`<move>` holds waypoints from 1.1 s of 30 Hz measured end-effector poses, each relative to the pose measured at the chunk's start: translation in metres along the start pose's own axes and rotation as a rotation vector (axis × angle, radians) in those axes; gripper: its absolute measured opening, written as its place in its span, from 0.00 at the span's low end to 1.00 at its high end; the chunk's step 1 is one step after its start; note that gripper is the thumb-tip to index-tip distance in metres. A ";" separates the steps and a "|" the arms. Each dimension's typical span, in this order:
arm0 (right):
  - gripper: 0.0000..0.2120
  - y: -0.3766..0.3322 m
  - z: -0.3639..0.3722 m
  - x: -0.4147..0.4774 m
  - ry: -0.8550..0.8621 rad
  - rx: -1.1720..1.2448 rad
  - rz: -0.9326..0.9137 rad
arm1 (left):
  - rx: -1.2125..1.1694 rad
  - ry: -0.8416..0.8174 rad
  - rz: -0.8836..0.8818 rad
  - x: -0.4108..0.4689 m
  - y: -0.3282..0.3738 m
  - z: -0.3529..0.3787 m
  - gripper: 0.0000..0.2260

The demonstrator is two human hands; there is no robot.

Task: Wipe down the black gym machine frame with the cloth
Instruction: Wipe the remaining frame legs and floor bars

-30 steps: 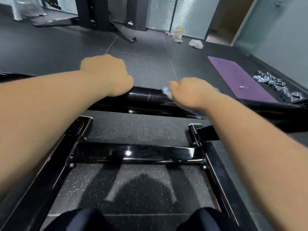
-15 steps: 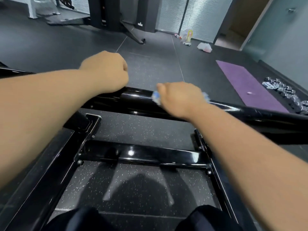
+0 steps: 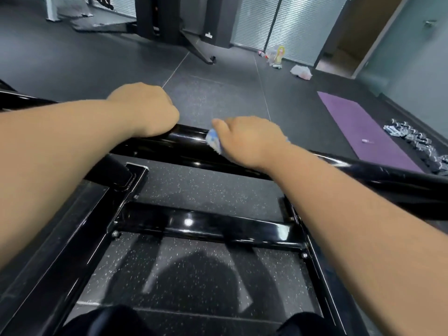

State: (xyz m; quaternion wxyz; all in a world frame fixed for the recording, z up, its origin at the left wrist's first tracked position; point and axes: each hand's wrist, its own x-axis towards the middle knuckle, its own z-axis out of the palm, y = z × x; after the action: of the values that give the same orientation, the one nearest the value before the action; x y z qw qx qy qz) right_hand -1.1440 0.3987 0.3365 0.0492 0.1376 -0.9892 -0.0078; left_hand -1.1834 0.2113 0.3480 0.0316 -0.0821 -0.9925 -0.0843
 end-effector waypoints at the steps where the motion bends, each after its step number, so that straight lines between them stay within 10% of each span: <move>1: 0.16 -0.002 0.000 -0.008 0.036 0.025 -0.036 | -0.003 -0.023 0.007 0.000 -0.003 -0.001 0.10; 8: 0.22 0.044 -0.038 -0.012 -0.442 0.267 0.286 | -0.022 -0.199 0.019 0.016 -0.002 -0.002 0.10; 15: 0.19 -0.013 -0.027 0.041 -0.592 0.403 0.002 | -0.158 -0.452 -0.117 0.028 0.001 -0.006 0.11; 21: 0.23 0.079 -0.031 0.023 -0.857 0.230 0.292 | -0.101 -0.556 -0.163 0.033 -0.002 0.001 0.14; 23: 0.24 0.067 -0.027 0.040 -0.817 0.191 0.115 | -0.073 -0.560 -0.170 0.037 -0.007 0.000 0.14; 29: 0.15 0.009 -0.037 0.056 -0.853 0.620 0.049 | -0.062 -0.573 -0.156 0.036 -0.003 -0.004 0.11; 33: 0.20 0.086 0.006 0.045 -1.009 0.338 0.050 | -0.054 -0.586 -0.176 0.037 -0.004 -0.007 0.11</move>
State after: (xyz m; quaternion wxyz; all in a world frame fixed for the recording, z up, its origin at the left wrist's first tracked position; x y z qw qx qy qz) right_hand -1.2109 0.4693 0.3369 -0.4556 0.0993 -0.8803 0.0875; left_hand -1.2197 0.2122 0.3569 -0.2657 -0.0176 -0.9601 -0.0858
